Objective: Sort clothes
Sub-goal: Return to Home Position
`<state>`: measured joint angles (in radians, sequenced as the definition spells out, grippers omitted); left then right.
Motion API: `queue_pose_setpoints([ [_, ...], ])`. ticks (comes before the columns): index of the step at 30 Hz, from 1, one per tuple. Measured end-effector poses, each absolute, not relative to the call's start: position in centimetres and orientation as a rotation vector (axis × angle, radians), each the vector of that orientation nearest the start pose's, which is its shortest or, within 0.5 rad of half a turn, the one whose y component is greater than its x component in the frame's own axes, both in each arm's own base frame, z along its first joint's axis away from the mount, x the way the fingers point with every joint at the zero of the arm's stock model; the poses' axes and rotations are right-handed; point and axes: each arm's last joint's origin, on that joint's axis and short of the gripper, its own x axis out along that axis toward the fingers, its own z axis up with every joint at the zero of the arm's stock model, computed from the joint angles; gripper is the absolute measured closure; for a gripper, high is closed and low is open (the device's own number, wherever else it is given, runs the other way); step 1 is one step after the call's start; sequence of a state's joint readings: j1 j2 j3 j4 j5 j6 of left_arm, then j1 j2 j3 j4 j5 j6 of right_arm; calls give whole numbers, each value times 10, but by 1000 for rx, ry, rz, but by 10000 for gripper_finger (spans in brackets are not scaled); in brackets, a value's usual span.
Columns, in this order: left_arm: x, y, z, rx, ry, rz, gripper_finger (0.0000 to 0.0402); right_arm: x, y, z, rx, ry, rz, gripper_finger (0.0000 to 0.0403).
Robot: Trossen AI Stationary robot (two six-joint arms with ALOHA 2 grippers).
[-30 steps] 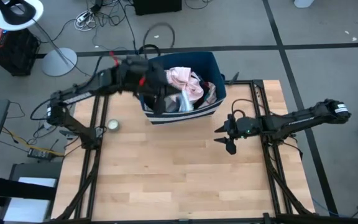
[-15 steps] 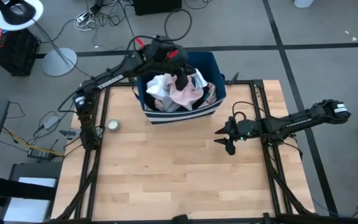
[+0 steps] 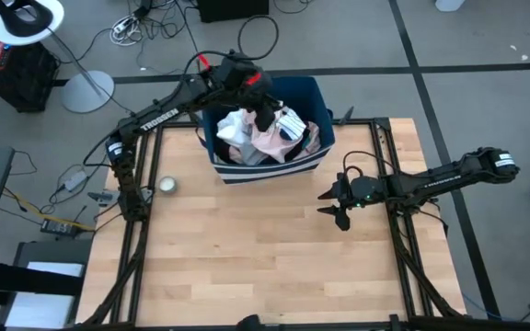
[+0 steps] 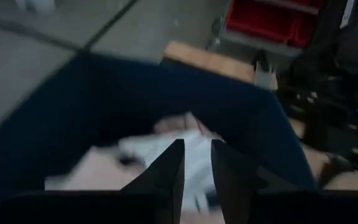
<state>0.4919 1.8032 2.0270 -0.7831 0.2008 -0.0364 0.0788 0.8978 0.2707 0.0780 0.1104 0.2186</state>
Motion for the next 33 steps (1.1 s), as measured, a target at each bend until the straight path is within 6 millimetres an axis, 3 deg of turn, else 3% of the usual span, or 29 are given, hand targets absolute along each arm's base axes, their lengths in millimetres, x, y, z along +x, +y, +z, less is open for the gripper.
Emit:
queue_pose_setpoints([
  [5, 321, 159, 435, -220, 575, 269, 316, 171, 10, 164, 160, 539, -91, 193],
  [13, 283, 101, 447, -93, 475, 133, 316, 168, 7, 158, 205, 505, -203, 193],
  [19, 233, 68, 421, -76, 345, 97, 316, 158, 6, 141, 233, 381, -194, 193],
  [27, 164, 38, 385, -85, 173, 58, 316, 147, 6, 138, 241, 328, -171, 193],
  [33, 135, 23, 346, -79, 98, 9, 316, 139, 6, 135, 222, 305, -114, 193],
])
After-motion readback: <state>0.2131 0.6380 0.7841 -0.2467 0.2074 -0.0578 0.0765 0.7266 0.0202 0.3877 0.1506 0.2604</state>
